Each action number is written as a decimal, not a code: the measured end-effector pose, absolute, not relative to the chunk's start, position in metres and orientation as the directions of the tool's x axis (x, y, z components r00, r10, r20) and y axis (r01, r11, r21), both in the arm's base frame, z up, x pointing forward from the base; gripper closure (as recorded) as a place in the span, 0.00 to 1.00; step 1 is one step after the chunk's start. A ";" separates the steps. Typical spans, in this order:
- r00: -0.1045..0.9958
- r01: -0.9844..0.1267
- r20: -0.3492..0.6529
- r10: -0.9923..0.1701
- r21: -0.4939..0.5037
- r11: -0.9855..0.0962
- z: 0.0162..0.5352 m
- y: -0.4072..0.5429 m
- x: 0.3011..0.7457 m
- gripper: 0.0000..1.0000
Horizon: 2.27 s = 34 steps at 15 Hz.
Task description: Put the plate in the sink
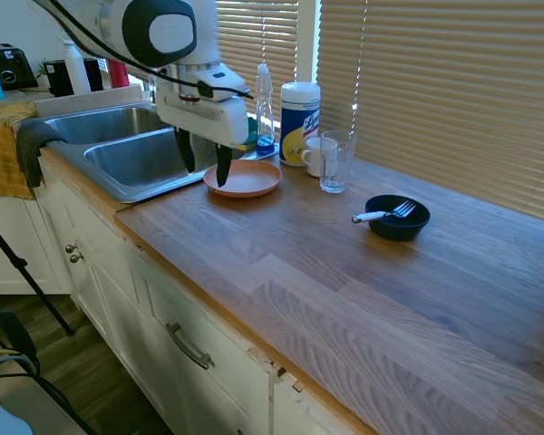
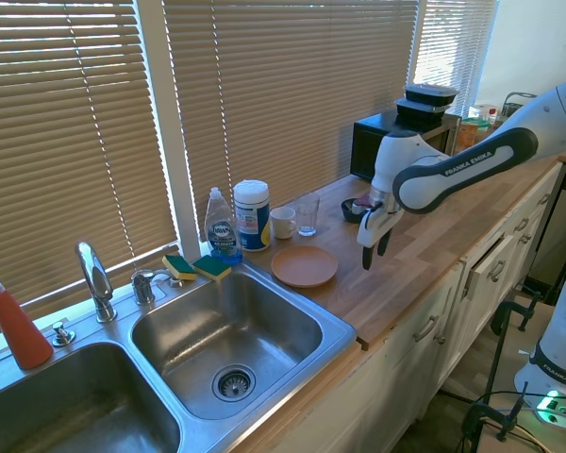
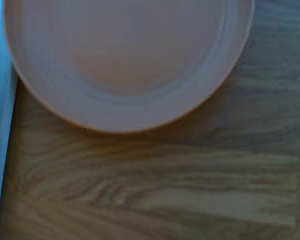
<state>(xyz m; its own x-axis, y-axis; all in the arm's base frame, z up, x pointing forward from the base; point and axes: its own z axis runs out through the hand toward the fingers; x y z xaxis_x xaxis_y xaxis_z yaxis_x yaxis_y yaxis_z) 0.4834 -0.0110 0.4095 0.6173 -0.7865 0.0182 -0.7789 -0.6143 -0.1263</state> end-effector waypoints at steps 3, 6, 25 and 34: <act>0.580 -0.806 -0.026 -0.814 -0.168 -0.568 0.410 -0.034 0.528 0.00; 0.556 -0.822 -0.074 -0.828 -0.193 -0.536 0.391 -0.050 0.572 0.00; 0.514 -0.857 -0.206 -0.833 -0.176 -0.485 0.320 -0.069 0.641 1.00; 0.525 -0.849 -0.251 -0.813 -0.222 -0.480 0.310 -0.085 0.638 1.00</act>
